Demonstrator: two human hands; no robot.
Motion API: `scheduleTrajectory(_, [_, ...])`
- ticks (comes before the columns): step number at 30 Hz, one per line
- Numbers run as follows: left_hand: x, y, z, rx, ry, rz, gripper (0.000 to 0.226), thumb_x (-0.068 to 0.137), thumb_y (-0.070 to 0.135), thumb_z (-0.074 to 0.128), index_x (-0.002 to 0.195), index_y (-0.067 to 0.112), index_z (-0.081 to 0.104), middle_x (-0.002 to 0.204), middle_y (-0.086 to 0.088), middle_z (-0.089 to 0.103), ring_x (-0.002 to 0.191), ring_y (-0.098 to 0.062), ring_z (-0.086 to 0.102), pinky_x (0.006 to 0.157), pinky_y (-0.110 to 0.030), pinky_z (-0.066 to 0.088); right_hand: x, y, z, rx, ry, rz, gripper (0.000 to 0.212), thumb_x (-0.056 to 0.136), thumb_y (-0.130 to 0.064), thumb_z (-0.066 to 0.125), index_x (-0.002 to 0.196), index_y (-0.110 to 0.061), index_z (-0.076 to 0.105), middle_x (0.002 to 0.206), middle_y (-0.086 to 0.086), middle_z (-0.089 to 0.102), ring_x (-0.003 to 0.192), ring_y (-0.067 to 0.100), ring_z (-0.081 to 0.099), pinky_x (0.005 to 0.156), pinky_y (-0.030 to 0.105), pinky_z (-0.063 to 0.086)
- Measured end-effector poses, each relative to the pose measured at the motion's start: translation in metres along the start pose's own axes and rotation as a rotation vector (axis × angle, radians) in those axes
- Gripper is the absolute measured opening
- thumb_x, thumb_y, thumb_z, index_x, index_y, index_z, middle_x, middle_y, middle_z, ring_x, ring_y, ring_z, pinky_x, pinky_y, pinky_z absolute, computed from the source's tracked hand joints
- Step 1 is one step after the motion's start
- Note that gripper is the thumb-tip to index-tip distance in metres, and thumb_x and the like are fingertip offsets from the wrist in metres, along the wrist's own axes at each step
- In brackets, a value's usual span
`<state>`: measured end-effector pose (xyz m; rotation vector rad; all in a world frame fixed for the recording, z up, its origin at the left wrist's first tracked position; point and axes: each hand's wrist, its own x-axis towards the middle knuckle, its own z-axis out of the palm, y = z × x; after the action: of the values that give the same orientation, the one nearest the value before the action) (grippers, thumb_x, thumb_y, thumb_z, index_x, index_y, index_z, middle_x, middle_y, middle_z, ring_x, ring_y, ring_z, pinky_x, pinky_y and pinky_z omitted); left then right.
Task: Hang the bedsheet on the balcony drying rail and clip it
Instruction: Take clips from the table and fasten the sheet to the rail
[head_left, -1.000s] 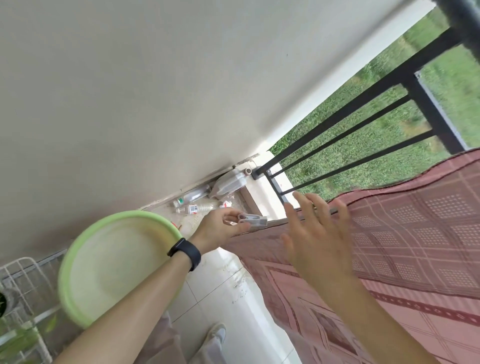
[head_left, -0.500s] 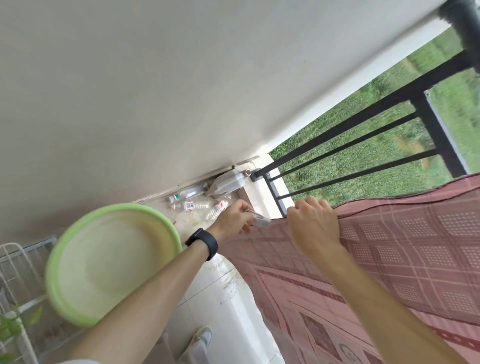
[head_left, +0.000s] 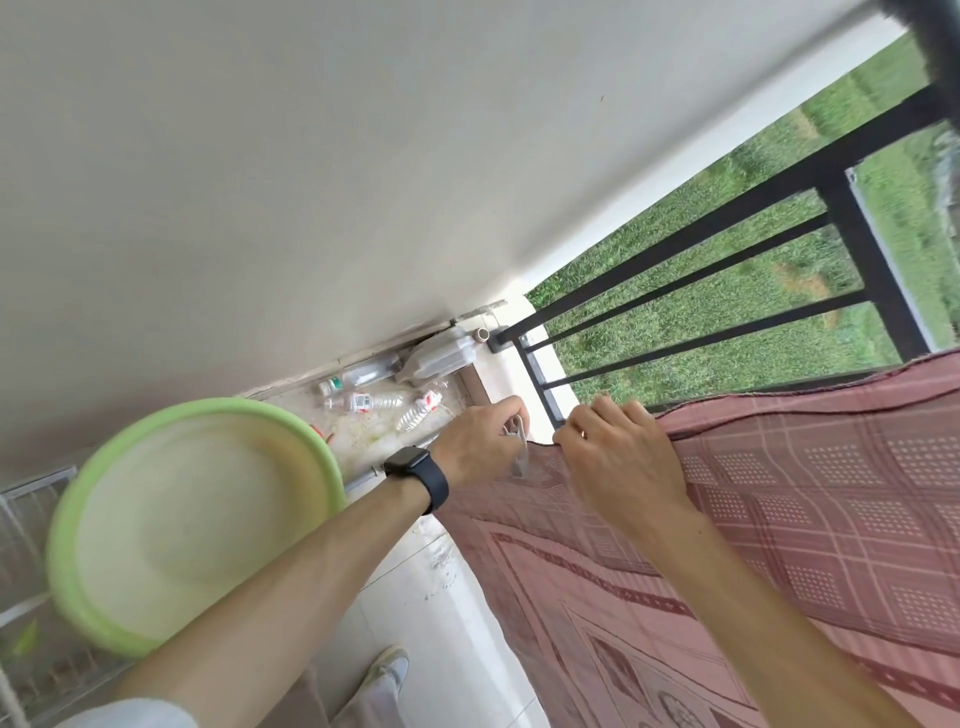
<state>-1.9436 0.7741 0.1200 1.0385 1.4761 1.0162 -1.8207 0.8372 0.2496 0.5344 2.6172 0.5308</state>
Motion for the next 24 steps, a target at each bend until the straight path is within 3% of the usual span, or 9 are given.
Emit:
scheduleTrajectory(4, [-0.003, 0.0, 0.001, -0.087, 0.02, 0.044, 0.019, 0.073, 0.027, 0.042, 0.08, 0.014, 0.055, 0.073, -0.003, 0.064, 0.065, -0.018, 0.053, 0.063, -0.039, 0.045, 0.002, 0.001, -0.001, 0.002, -0.023, 0.016, 0.011, 0.076, -0.013, 0.079, 0.085, -0.015, 0.073, 0.087, 0.002, 0.07, 0.081, 0.022, 0.061, 0.072, 0.039, 0.051])
scheduleTrajectory(8, [-0.005, -0.005, 0.005, -0.056, -0.073, -0.031, 0.06, 0.075, 0.076, 0.051, 0.082, 0.016, 0.053, 0.08, -0.005, 0.068, 0.057, -0.016, 0.065, 0.063, -0.039, 0.052, 0.003, 0.0, 0.0, -0.006, -0.001, 0.015, 0.01, 0.078, -0.014, 0.079, 0.084, -0.015, 0.071, 0.086, 0.001, 0.069, 0.08, 0.022, 0.06, 0.069, 0.038, 0.049])
scheduleTrajectory(10, [-0.005, -0.004, 0.009, 0.032, 0.056, -0.022, 0.067, 0.067, 0.083, 0.054, 0.076, 0.017, 0.053, 0.072, -0.001, 0.065, 0.058, -0.014, 0.06, 0.062, -0.038, 0.051, 0.002, 0.0, 0.0, -0.006, 0.007, 0.006, 0.011, 0.077, -0.013, 0.08, 0.083, -0.015, 0.071, 0.085, 0.002, 0.068, 0.079, 0.022, 0.059, 0.068, 0.038, 0.048])
scheduleTrajectory(14, [0.0, -0.007, 0.012, -0.123, 0.091, 0.092, 0.043, 0.078, 0.05, 0.076, 0.086, 0.016, 0.053, 0.073, 0.002, 0.057, 0.059, -0.007, 0.045, 0.056, -0.024, 0.04, 0.002, 0.001, -0.001, -0.004, 0.003, -0.014, 0.009, 0.077, -0.012, 0.078, 0.082, -0.013, 0.071, 0.084, 0.003, 0.068, 0.077, 0.024, 0.06, 0.066, 0.038, 0.049])
scheduleTrajectory(18, [0.012, -0.013, 0.019, -0.043, 0.092, 0.221, 0.023, 0.084, 0.022, 0.07, 0.106, 0.028, 0.067, 0.099, 0.006, 0.065, 0.081, 0.0, 0.055, 0.073, -0.018, 0.044, 0.004, 0.0, -0.002, -0.015, -0.049, 0.012, 0.01, 0.08, -0.012, 0.076, 0.089, -0.013, 0.072, 0.085, 0.001, 0.068, 0.077, 0.022, 0.06, 0.067, 0.037, 0.05])
scheduleTrajectory(21, [0.023, -0.011, 0.03, 0.085, 0.085, 0.262, 0.023, 0.09, 0.017, 0.056, 0.095, 0.029, 0.075, 0.086, 0.004, 0.071, 0.075, -0.015, 0.059, 0.069, -0.031, 0.048, 0.006, -0.004, -0.006, -0.039, -0.12, 0.068, 0.013, 0.089, -0.017, 0.061, 0.097, -0.016, 0.071, 0.092, 0.0, 0.069, 0.085, 0.021, 0.06, 0.078, 0.037, 0.047])
scheduleTrajectory(24, [0.03, -0.015, 0.036, 0.189, 0.17, 0.269, 0.021, 0.093, 0.031, 0.055, 0.099, 0.035, 0.075, 0.088, 0.008, 0.074, 0.078, -0.016, 0.064, 0.066, -0.031, 0.052, 0.009, -0.009, -0.019, -0.1, -0.222, 0.231, 0.023, 0.094, -0.028, 0.051, 0.112, -0.02, 0.064, 0.111, -0.001, 0.066, 0.104, 0.021, 0.058, 0.097, 0.043, 0.036])
